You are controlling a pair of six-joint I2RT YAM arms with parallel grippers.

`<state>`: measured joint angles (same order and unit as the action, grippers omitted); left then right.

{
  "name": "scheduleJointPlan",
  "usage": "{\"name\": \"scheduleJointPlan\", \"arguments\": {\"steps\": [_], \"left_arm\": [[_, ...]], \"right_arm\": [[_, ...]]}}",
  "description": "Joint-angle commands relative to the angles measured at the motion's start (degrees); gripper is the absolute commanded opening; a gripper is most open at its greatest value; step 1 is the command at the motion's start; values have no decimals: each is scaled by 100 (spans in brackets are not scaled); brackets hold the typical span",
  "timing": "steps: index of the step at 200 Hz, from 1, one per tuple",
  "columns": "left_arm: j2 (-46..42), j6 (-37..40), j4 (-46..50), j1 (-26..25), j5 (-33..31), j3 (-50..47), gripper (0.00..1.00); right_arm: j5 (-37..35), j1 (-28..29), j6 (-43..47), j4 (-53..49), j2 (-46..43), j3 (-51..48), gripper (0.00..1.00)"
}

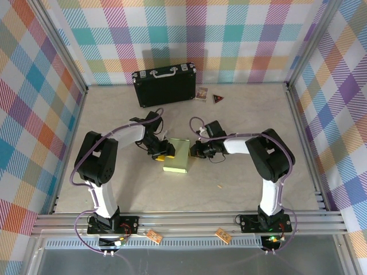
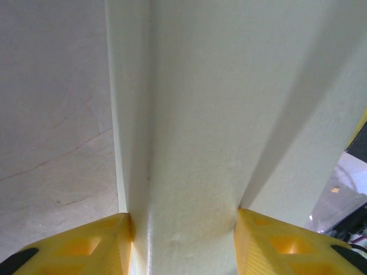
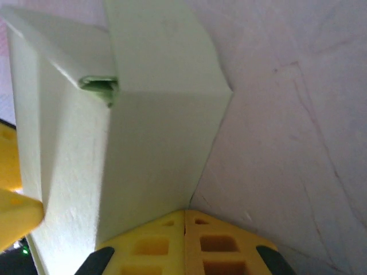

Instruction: Fold the paper box

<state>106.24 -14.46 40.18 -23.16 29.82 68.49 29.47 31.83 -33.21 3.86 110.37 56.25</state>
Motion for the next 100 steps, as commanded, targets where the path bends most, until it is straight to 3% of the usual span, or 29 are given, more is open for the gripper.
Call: {"name": "scheduleJointPlan", "arguments": {"steps": [1,39,72,89,100], "left_arm": [[176,-413,-673,-142,381,-431,46],[121,-720,-1034,-165,466,-486,46],[-26,-1624,-2213,-268,621,-838,47],[-50,-1660,-2136,-345,459,-754,48],[-190,-1484,-1747,-365,-115,-682,49]], "right_arm": [[739,332,-770,805,153,260,7],[838,189,-843,891,-126,164,8],[1027,45,-1317,1409,-116,15,10],[736,68,-1026,785,-207,157,13],[150,35,-587,-48,-389,277,20]]}}
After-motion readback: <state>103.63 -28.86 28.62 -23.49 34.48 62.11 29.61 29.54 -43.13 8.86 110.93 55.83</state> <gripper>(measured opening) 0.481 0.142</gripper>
